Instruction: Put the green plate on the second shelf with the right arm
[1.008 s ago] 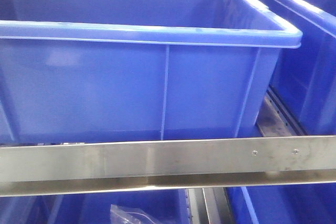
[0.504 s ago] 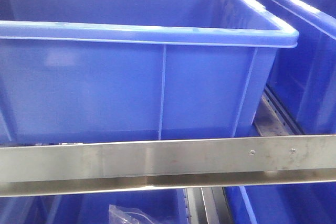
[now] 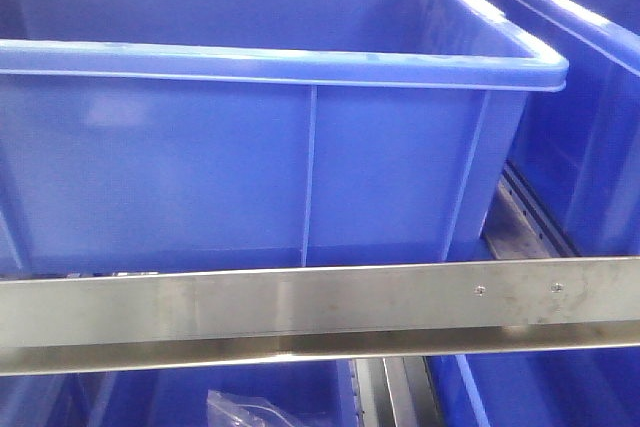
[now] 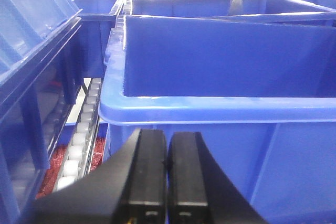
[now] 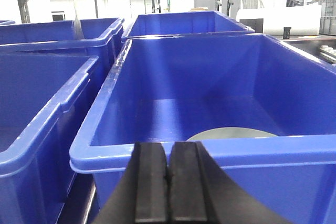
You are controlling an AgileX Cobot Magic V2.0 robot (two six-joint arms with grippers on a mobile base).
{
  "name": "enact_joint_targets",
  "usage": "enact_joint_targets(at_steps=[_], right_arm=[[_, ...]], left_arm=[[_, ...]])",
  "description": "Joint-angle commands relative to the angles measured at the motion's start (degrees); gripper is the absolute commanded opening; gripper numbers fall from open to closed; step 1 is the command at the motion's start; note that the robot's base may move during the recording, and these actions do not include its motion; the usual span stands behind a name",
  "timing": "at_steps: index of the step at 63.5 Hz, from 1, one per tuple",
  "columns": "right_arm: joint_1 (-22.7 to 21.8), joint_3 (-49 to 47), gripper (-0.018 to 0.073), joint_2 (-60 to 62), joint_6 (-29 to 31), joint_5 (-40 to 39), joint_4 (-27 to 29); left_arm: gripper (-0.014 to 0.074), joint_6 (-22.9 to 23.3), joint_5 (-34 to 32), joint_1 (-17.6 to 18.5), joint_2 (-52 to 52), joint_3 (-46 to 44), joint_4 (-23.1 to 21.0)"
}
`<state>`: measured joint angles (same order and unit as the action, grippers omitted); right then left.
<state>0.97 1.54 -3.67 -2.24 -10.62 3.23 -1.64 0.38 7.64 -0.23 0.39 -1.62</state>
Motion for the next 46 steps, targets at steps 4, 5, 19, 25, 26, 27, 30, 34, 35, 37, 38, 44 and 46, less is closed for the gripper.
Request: enact_joint_targets(at_steps=[4, 5, 19, 25, 26, 27, 30, 34, 35, 37, 38, 44, 46], right_arm=[[-0.41, -0.94, 0.0052, -0.32, 0.33, -4.4, -0.16], [-0.41, -0.94, 0.0052, -0.32, 0.33, -4.09, -0.16], [-0.41, -0.94, 0.0052, -0.32, 0.33, -2.17, -0.16], [-0.41, -0.94, 0.0052, -0.32, 0.33, -2.17, -0.16], [-0.41, -0.94, 0.0052, -0.32, 0.33, -2.17, -0.16], [-0.41, -0.94, 0.0052, -0.32, 0.33, -2.17, -0.16], [-0.41, -0.94, 0.0052, -0.32, 0.33, -2.17, -0.16], [-0.41, -0.94, 0.0052, -0.32, 0.33, -2.17, -0.16], [-0.41, -0.94, 0.0052, -0.32, 0.33, -2.17, -0.16], [-0.41, -0.94, 0.0052, -0.32, 0.33, -2.17, -0.16], [-0.41, -0.94, 0.0052, -0.32, 0.33, -2.17, -0.16], [-0.41, -0.94, 0.0052, -0.32, 0.33, -2.17, -0.16], [-0.41, -0.94, 0.0052, -0.32, 0.33, -2.17, -0.16]], left_arm=[[0.013, 0.14, -4.78, 0.12, -1.0, 2.27, -0.32], [0.013, 0.14, -4.78, 0.12, -1.0, 2.27, -0.32], [0.013, 0.14, -4.78, 0.12, -1.0, 2.27, -0.32], [0.013, 0.14, -4.78, 0.12, -1.0, 2.27, -0.32], [0.013, 0.14, -4.78, 0.12, -1.0, 2.27, -0.32], [0.013, 0.14, -4.78, 0.12, -1.0, 2.27, -0.32], [0.013, 0.14, -4.78, 0.12, -1.0, 2.27, -0.32], [0.013, 0.14, -4.78, 0.12, -1.0, 2.27, -0.32], [0.013, 0.14, -4.78, 0.12, -1.0, 2.27, -0.32], [0.013, 0.14, -4.78, 0.12, -1.0, 2.27, -0.32], [0.013, 0.14, -4.78, 0.12, -1.0, 2.27, -0.32], [0.013, 0.14, -4.78, 0.12, -1.0, 2.27, -0.32], [0.013, 0.14, -4.78, 0.12, -1.0, 2.27, -0.32]])
